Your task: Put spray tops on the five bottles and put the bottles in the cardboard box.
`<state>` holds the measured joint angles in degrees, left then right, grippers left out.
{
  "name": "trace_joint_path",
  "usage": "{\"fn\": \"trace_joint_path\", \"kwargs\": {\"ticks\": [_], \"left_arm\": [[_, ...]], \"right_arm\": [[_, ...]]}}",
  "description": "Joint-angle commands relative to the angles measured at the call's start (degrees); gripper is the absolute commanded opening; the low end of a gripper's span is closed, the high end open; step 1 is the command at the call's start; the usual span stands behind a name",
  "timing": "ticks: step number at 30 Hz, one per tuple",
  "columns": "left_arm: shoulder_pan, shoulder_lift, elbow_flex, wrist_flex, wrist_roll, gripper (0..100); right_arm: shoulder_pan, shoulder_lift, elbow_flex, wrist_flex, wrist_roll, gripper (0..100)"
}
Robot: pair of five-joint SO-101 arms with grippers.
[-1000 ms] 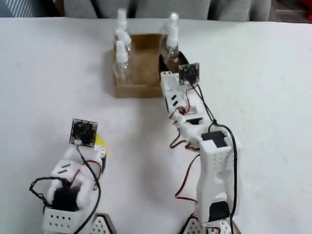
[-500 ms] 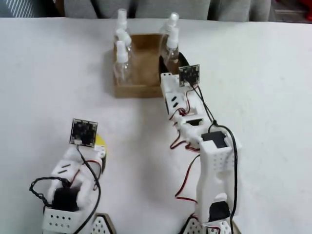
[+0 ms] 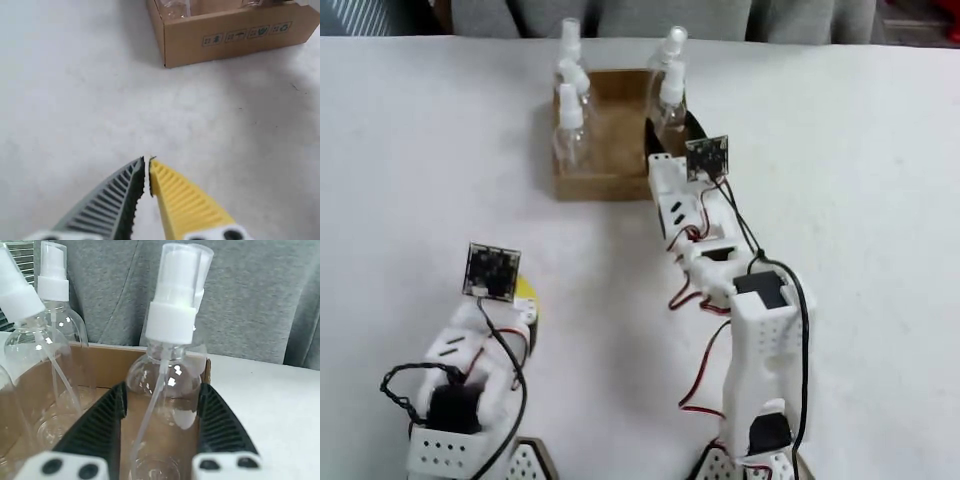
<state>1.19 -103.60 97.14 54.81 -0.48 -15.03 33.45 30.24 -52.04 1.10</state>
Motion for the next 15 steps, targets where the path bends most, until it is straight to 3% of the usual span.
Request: {"fn": "trace_joint_path", "kwargs": {"ticks": [1,7,15], "left_arm": [[-0.84,-0.84,-0.18,-0.44,-0.53,2],[-0.84,-0.84,-0.18,-0.44,-0.53,2],[-0.84,-0.84,-0.18,-0.44,-0.53,2]], "right_arm": [[-1.1,-2.51,0.35,0.31,-0.26,2.8],[-1.1,-2.68,0.35,4.79,-0.26,17.2],[-1.1,-2.68,0.35,4.88,-0.26,18.7]]}}
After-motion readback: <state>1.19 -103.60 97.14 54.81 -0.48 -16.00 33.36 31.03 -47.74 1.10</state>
